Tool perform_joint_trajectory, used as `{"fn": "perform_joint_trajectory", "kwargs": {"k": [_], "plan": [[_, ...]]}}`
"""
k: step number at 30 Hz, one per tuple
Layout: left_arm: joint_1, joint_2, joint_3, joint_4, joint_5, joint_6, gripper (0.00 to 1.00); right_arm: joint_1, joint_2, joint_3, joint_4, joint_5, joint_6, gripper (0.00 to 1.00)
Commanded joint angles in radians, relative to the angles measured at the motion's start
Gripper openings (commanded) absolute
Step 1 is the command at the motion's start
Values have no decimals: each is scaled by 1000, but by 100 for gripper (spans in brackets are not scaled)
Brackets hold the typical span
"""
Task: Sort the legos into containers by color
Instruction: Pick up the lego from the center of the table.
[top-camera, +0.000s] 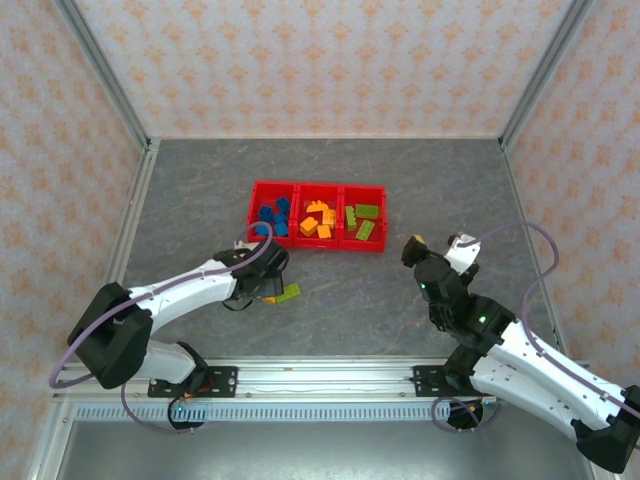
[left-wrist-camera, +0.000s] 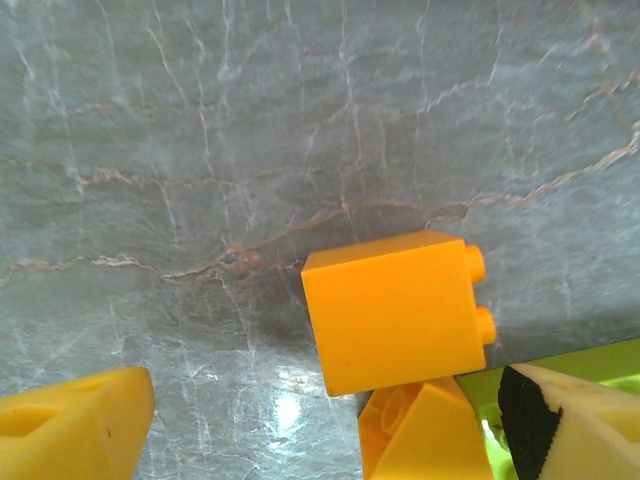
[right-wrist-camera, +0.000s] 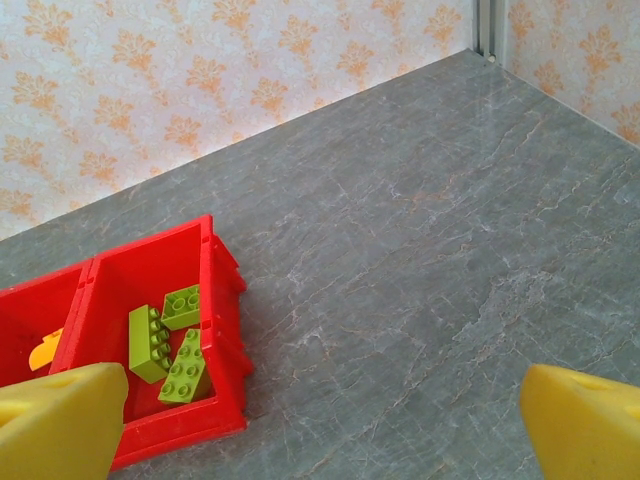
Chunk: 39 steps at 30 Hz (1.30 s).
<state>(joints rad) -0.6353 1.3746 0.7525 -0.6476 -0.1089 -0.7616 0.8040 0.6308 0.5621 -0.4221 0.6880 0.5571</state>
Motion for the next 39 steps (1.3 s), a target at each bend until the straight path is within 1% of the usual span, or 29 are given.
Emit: {"fn": "perform_joint_trajectory", "kwargs": {"k": [1,4,6,14,17,22,26,27,30,32,36,39], "plan": [[-10,24,-2,-5,24,11,92,-3,-3,-8,11,13,2,100],[-12,44,9,1,30,24,94,-3,-2,-10,11,14,1,100],[-12,55,17,3,23,31,99,-3,-2,-7,11,13,1,100],[-10,143,87,-12,-5,61,99,-3,1,-10,17,3,-3,100],[-9,194,106,-1,7,66,99,-3,1,-10,16,-1,-5,100],[8,261,112,35,31,67,90,-3,1,-8,17,-5,-6,100],[34,267,78,74,58,64,81,-4,1,-7,12,-5,-5,100],[41,261,67,80,61,61,79,-3,1,-7,13,-4,-6,100],[48,231,26,103,67,54,66,-3,2,-11,17,-2,-5,100],[48,210,-2,110,63,48,63,-4,3,-9,17,1,-5,100],[52,163,-48,115,43,29,52,-4,5,-11,17,0,-3,100],[52,127,-62,127,35,21,41,-3,10,-8,14,1,-3,100]]}}
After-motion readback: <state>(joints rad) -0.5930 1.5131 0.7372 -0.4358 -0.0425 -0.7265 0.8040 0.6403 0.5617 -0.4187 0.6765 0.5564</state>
